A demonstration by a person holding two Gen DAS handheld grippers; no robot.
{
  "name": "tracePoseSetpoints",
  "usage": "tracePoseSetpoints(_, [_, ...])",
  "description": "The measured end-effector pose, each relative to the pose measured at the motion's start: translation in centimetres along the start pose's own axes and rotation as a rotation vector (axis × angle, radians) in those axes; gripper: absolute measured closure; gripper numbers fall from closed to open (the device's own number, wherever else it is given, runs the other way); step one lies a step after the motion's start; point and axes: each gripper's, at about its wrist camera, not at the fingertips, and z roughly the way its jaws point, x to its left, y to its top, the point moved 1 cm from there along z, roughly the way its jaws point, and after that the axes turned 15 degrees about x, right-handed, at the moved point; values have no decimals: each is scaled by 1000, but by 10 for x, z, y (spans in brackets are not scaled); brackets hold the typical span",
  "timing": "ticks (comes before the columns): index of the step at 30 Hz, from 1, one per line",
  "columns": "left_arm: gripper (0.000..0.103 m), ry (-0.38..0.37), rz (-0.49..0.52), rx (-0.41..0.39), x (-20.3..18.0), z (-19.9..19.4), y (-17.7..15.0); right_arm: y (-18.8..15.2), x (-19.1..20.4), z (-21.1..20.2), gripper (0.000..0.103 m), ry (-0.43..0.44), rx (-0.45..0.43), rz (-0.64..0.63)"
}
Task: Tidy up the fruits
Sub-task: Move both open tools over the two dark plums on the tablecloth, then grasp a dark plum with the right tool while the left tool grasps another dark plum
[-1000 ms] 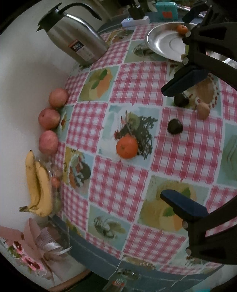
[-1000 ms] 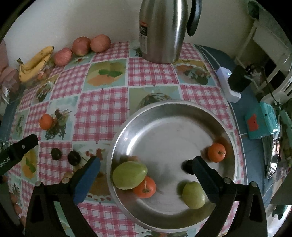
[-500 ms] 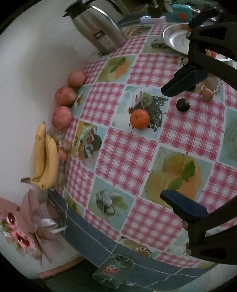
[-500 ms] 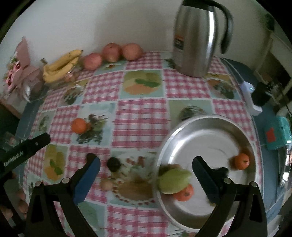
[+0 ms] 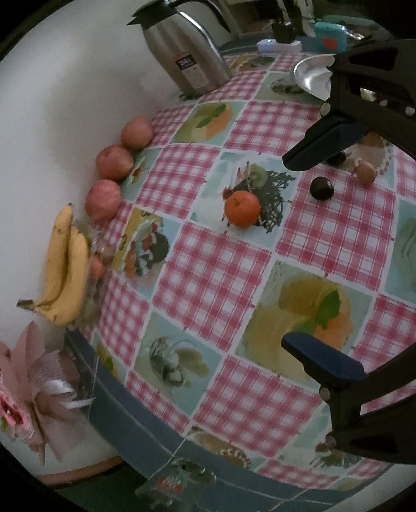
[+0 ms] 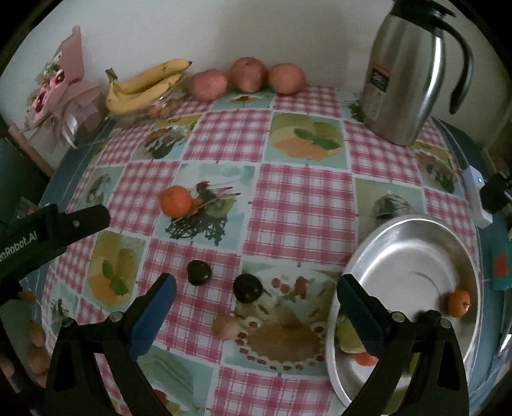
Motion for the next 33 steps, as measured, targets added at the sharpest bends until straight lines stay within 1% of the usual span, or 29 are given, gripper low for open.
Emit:
tracePoseSetpoints(3, [5, -17, 9, 45, -3, 15, -1, 2, 4, 8, 6, -12, 12, -18])
tracePoseSetpoints(5, [6, -26, 11, 72, -5, 25, -1, 3, 6, 15, 13, -13, 27, -27])
tracePoseSetpoints(7, [8, -31, 14, 97, -7, 34, -2, 3, 7, 22, 14, -13, 42, -29])
tracePoseSetpoints(9, [11, -46, 16, 124, -9, 43, -2, 4, 8, 29, 18, -19, 57, -36])
tracePoseSetpoints(10, [12, -55, 18, 135, -10, 47, -3, 4, 8, 32, 22, -20, 61, -38])
tracePoseSetpoints(11, [13, -60, 20, 142, -12, 50, -3, 4, 8, 36, 25, -21, 69, -40])
tracePoseSetpoints(15, [17, -69, 37, 169, -19, 59, -5, 5, 5, 48, 29, -27, 97, -33])
tracePoseSetpoints(17, [18, -88, 40, 182, -21, 62, -5, 5, 2, 52, 39, -26, 107, -26])
tracePoseSetpoints(19, [19, -102, 44, 197, -25, 66, -7, 6, 1, 54, 40, -24, 110, -22])
tracePoseSetpoints(23, [24, -89, 70, 214, -33, 73, -9, 5, 0, 56, 43, -17, 117, -16])
tracePoseSetpoints(27, [28, -105, 88, 226, -42, 76, -11, 4, 0, 57, 46, -18, 120, -16])
tracePoseSetpoints(28, [29, -105, 92, 227, -43, 77, -11, 4, 0, 57, 48, -16, 122, -16])
tracePoseSetpoints(29, [31, -103, 95, 228, -45, 77, -11, 4, 0, 57, 52, -14, 123, -17])
tracePoseSetpoints(31, [35, -102, 99, 231, -47, 77, -11, 4, 0, 58, 55, -6, 123, -14])
tracePoseSetpoints(33, [43, -115, 99, 234, -49, 78, -11, 4, -1, 58, 57, 0, 123, -14])
